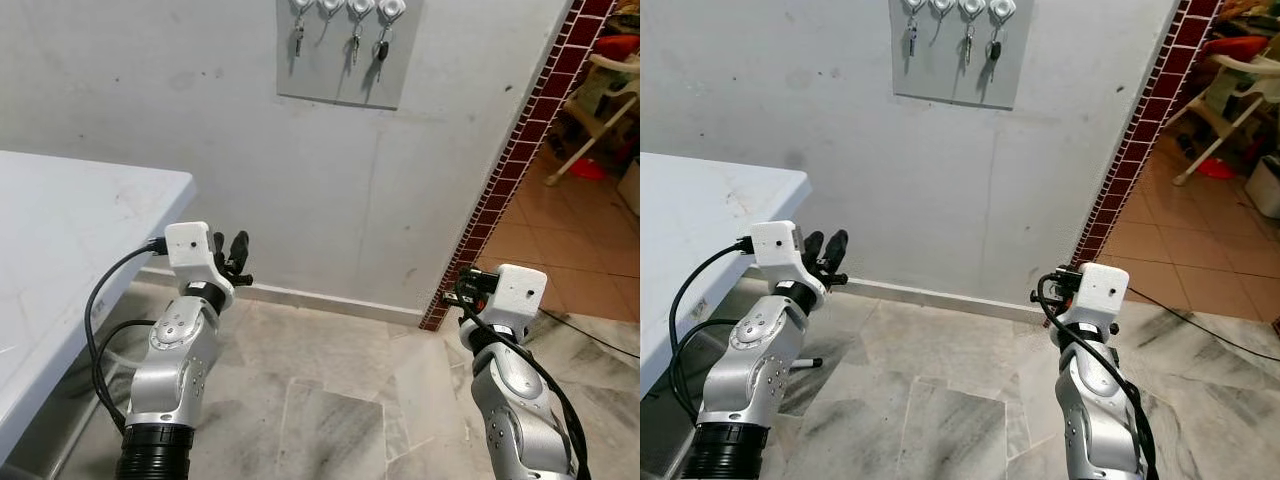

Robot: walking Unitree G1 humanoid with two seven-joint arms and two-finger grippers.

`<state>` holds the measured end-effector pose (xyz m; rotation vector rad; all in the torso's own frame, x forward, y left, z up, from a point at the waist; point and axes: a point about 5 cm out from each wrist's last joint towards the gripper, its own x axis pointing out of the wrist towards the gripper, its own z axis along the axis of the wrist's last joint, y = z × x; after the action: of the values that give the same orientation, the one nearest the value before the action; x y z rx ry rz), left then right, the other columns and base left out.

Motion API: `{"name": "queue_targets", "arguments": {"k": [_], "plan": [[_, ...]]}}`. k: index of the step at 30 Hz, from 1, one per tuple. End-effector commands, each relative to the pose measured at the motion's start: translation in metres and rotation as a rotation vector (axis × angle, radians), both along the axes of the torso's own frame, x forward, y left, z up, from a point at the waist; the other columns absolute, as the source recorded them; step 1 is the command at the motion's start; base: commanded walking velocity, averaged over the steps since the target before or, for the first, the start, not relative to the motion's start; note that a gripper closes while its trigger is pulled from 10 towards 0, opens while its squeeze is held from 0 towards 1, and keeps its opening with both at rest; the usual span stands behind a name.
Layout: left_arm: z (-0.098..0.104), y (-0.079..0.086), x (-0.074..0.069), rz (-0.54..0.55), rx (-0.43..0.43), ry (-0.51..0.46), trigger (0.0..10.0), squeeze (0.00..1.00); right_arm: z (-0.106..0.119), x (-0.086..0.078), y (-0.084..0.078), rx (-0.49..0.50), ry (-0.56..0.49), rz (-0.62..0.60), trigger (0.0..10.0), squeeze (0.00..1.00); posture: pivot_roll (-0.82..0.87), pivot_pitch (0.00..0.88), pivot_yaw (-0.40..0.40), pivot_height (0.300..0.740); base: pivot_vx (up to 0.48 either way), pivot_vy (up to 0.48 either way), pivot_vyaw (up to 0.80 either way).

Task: Hang keys on a hook

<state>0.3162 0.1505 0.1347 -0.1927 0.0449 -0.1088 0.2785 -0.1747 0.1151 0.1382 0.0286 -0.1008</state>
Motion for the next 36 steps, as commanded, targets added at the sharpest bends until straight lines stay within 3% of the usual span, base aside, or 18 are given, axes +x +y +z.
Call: {"name": "queue_targets", "arguments": {"k": [1, 18, 26, 36], "plan": [[0.004, -0.001, -0.001, -0.015, 0.008, -0.013, 10.0, 0.0, 0.008, -0.001, -0.001, -0.018, -0.039, -0.003, 10.0, 0.0, 0.12, 0.067, -0.033, 0.74, 0.0, 0.0, 0.0], [0.007, -0.001, 0.004, -0.032, -0.029, 0.005, 10.0, 0.0, 0.004, -0.015, -0.002, -0.029, -0.05, -0.022, 10.0, 0.0, 0.09, 0.087, 0.016, 0.74, 0.0, 0.0, 0.0], [0.005, -0.001, 0.003, -0.03, -0.039, 0.016, 10.0, 0.0, 0.005, -0.017, -0.003, -0.037, -0.05, -0.023, 10.0, 0.0, 0.09, 0.093, 0.01, 0.74, 0.0, 0.397, 0.0], [-0.001, -0.001, 0.004, -0.016, -0.007, 0.049, 10.0, 0.0, 0.005, -0.022, -0.003, -0.047, -0.042, -0.012, 10.0, 0.0, 0.07, 0.109, 0.004, 0.74, 0.0, 0.0, 0.0]]}}
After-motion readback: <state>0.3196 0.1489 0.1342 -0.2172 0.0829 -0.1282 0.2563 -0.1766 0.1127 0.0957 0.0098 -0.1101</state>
